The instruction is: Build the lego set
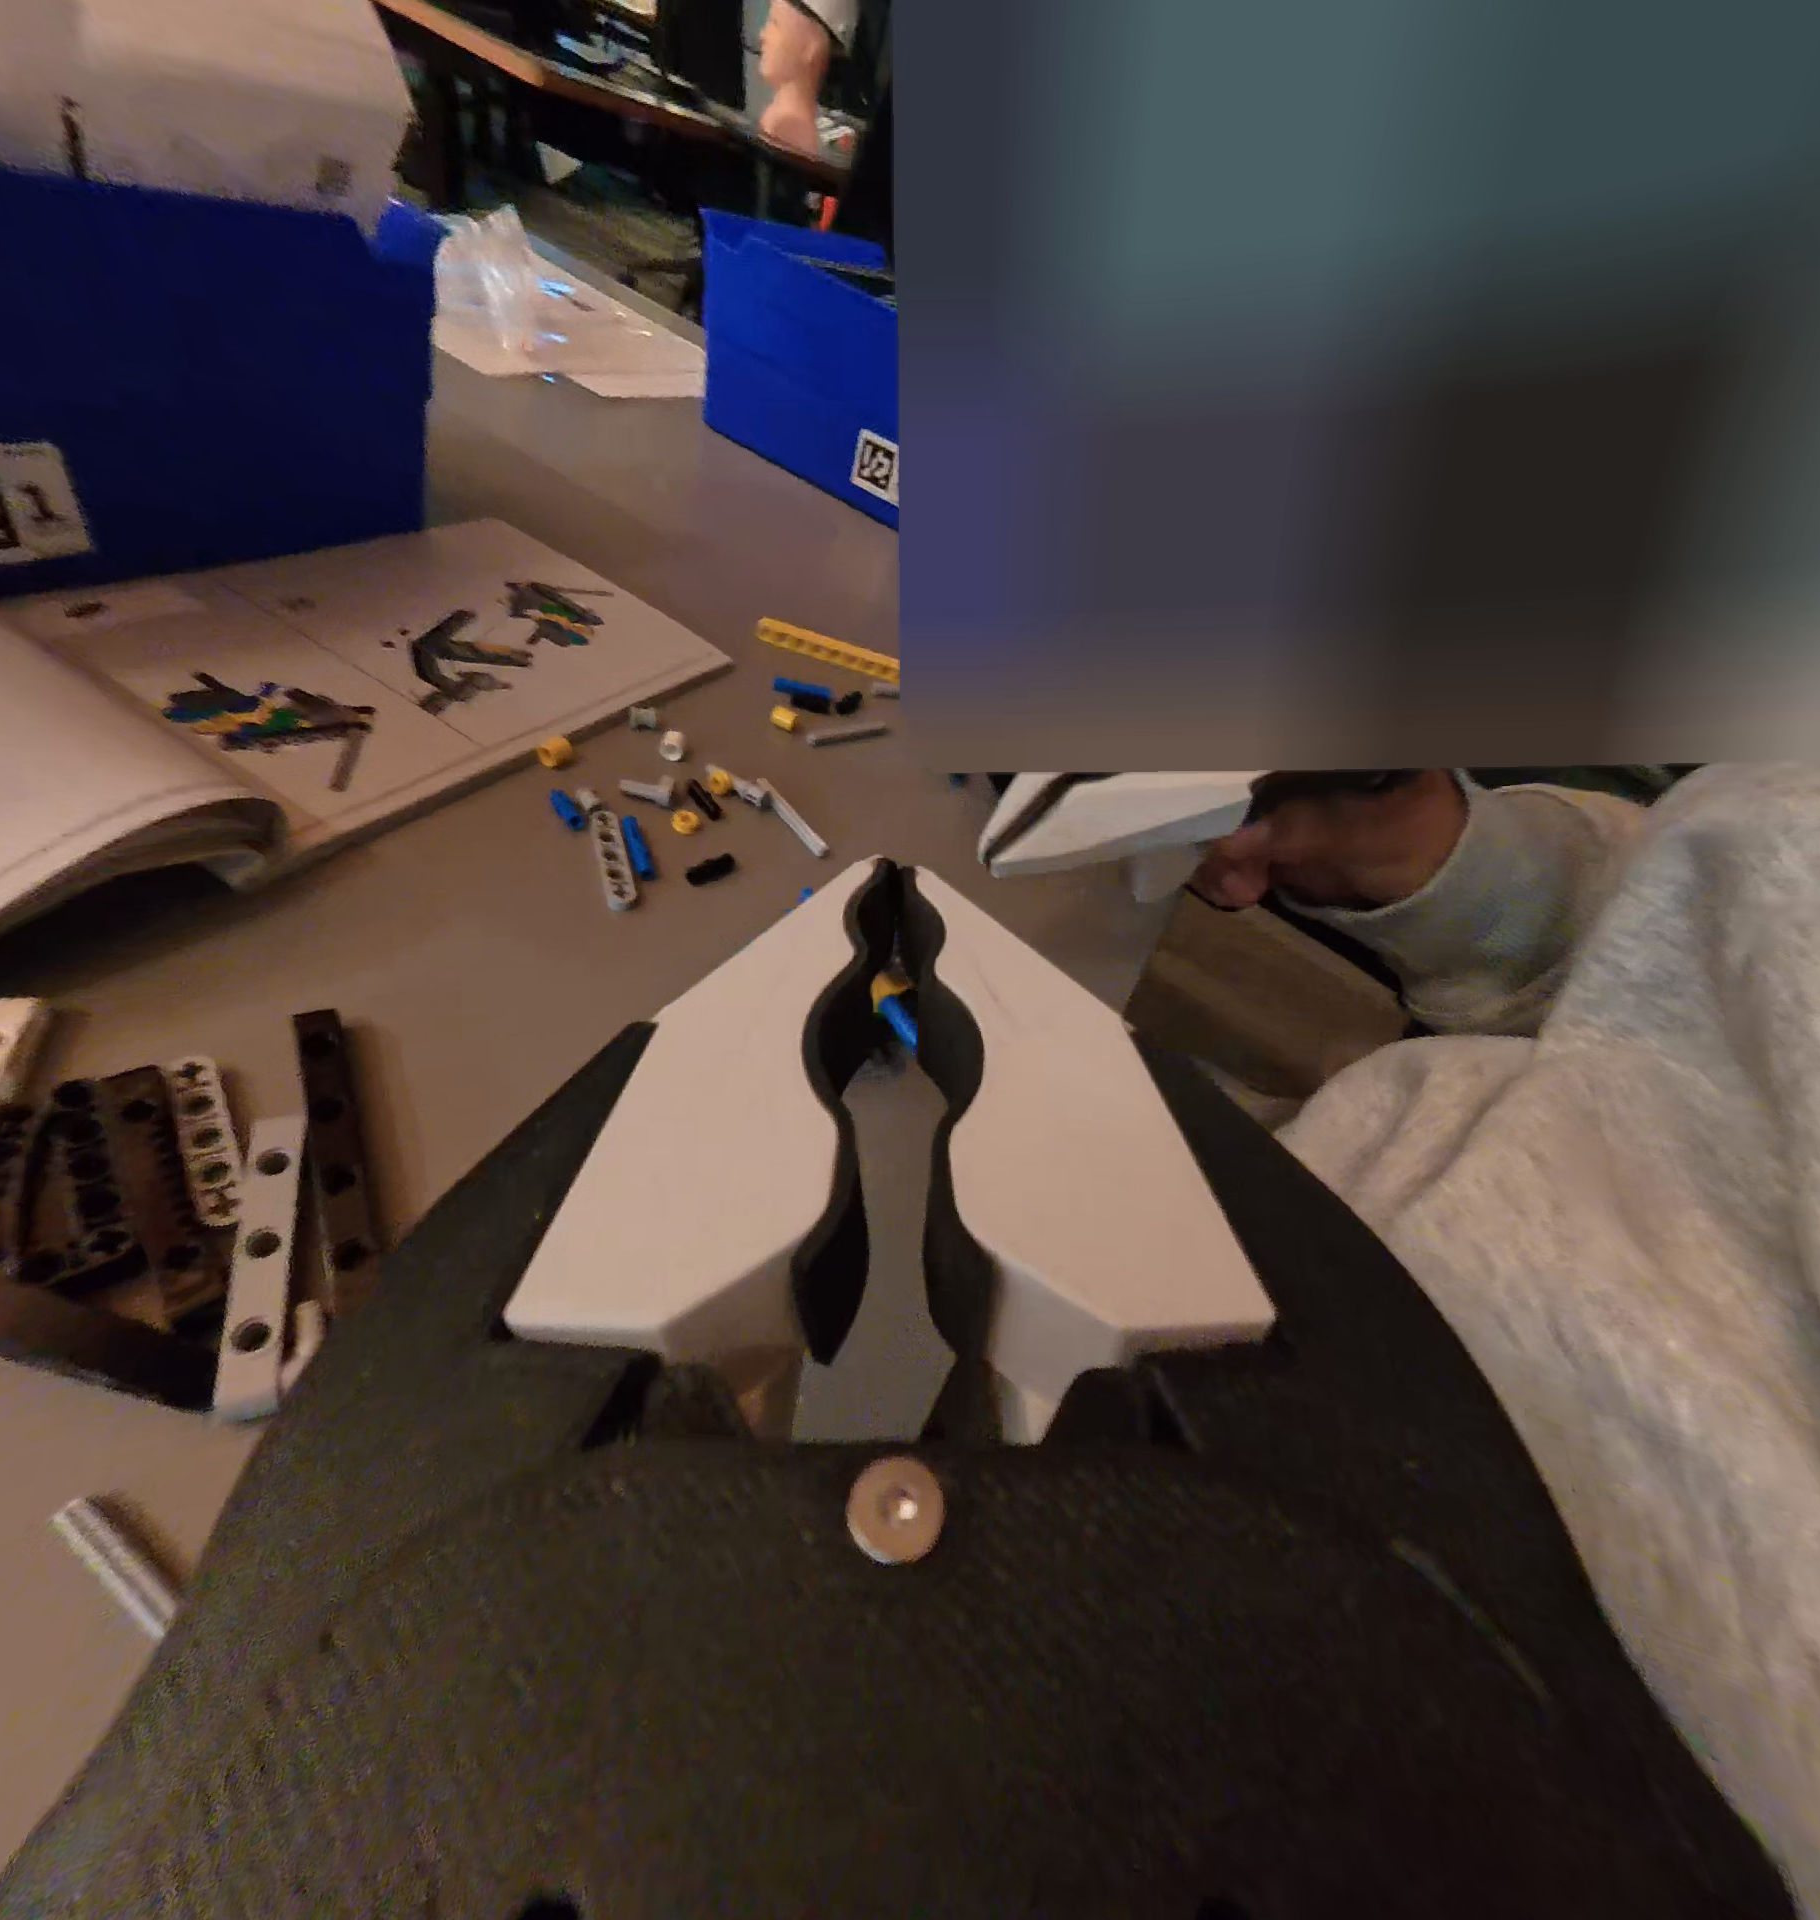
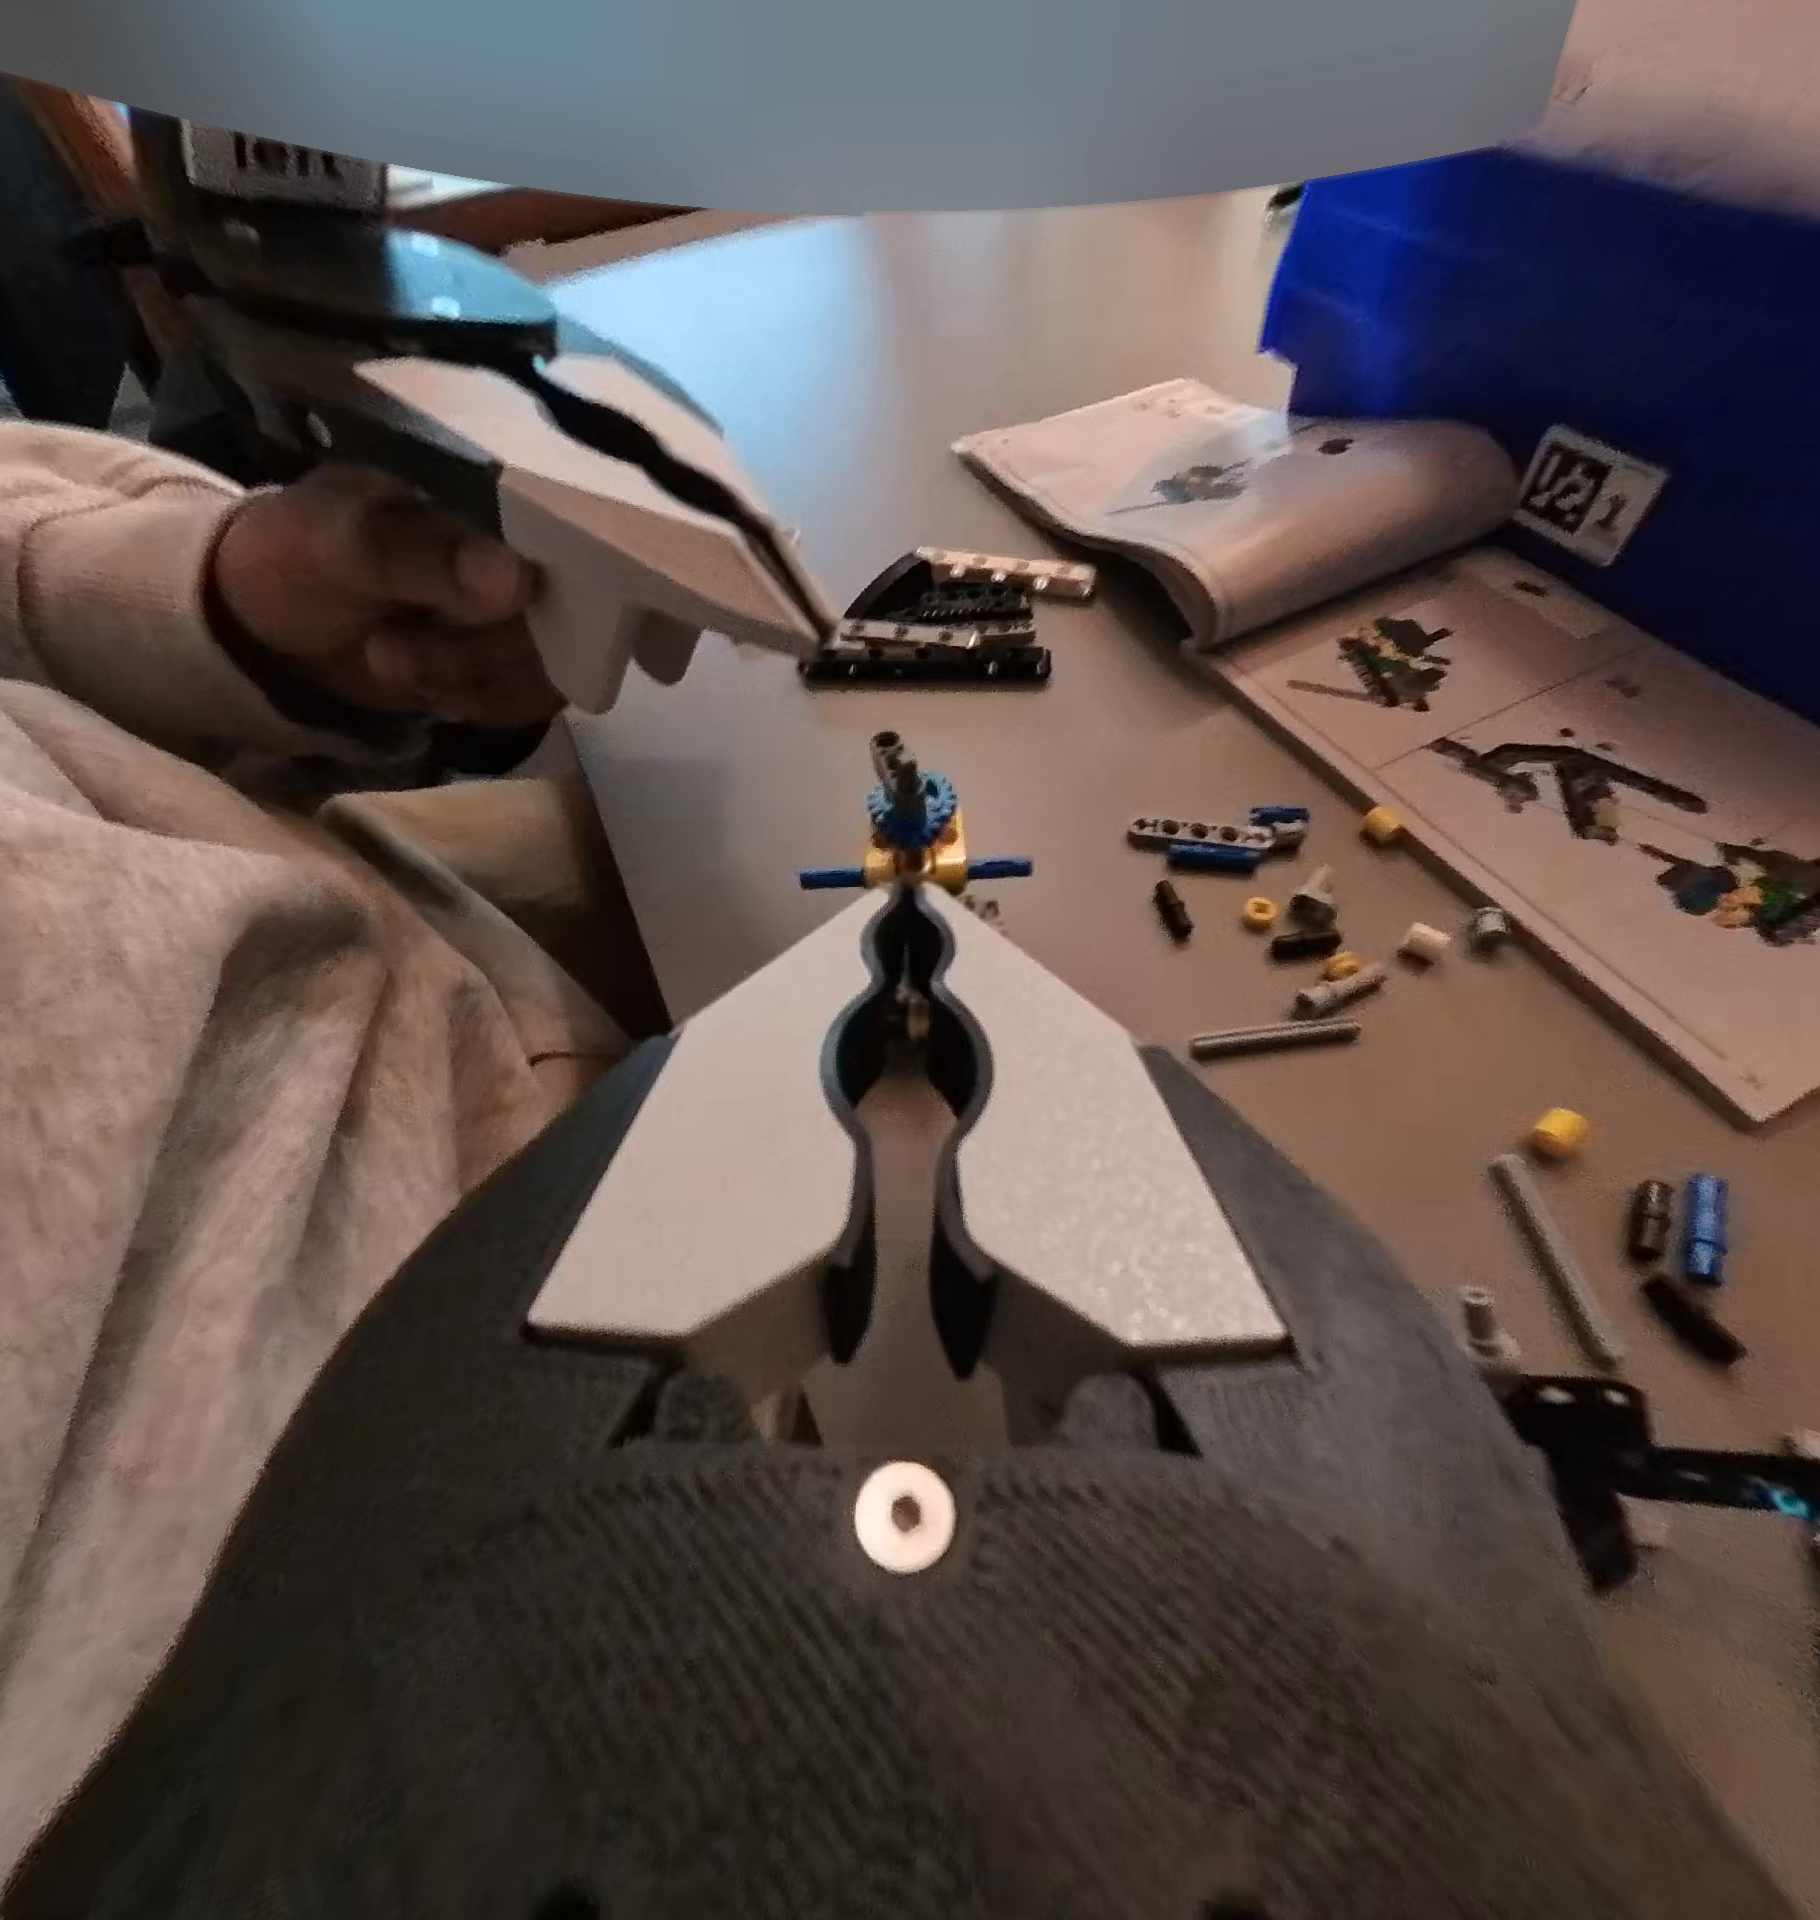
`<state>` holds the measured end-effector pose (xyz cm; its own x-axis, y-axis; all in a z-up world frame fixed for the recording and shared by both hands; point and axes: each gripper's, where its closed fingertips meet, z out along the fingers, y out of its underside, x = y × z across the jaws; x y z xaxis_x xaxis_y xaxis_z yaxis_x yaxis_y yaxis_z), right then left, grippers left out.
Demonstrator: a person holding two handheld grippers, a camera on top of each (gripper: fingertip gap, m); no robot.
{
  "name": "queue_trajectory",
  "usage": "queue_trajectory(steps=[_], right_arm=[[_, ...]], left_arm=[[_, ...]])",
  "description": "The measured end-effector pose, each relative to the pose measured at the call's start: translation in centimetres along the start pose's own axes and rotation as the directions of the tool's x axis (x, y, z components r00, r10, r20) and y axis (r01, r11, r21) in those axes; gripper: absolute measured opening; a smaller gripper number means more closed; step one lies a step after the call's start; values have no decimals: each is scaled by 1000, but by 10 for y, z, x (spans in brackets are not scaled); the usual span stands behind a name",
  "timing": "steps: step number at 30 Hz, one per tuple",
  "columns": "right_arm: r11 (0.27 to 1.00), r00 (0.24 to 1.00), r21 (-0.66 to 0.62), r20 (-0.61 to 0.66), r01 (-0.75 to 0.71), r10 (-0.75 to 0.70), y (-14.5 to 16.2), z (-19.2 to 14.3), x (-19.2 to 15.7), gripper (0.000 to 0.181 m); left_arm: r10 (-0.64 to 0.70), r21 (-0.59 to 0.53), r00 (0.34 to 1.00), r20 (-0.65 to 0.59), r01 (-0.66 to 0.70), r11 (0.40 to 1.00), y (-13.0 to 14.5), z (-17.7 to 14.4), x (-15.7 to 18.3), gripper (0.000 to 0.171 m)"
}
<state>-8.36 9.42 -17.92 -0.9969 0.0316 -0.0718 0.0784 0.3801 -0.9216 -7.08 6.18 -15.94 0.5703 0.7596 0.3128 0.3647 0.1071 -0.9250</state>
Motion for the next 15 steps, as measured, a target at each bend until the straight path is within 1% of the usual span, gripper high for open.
queue_trajectory(steps=[3, 5, 8, 11, 13, 15], right_arm=[[998, 1000, -55, 4, 24, -23, 9, 5, -4, 0], [998, 1000, -65, 6, 19, -19, 10, 5, -3, 0], [995, 998, -89, -47, 41, -45, 12, 1, 6, 0], [993, 995, -119, -100, 12, -24, 19, -1, 18, 0], [992, 994, -123, -110, -7, -6, 22, -1, 22, 0], [992, 994, -125, -114, -12, -2, 22, -1, 25, 0]], left_arm=[[4, -21, 999, 34, -3, 1000, 6, 0, -6, 0], [-17, -24, 1000, 26, 18, 1000, 7, 1, -7, 0], [-49, 9, 997, 61, 48, 999, 4, -1, -16, 0], [-59, 40, 987, 150, 53, 998, 2, -4, -33, 1], [-62, 18, 986, 158, 60, 998, 6, -2, -35, 18], [-67, 2, 989, 131, 67, 998, 9, 1, -29, 27]])
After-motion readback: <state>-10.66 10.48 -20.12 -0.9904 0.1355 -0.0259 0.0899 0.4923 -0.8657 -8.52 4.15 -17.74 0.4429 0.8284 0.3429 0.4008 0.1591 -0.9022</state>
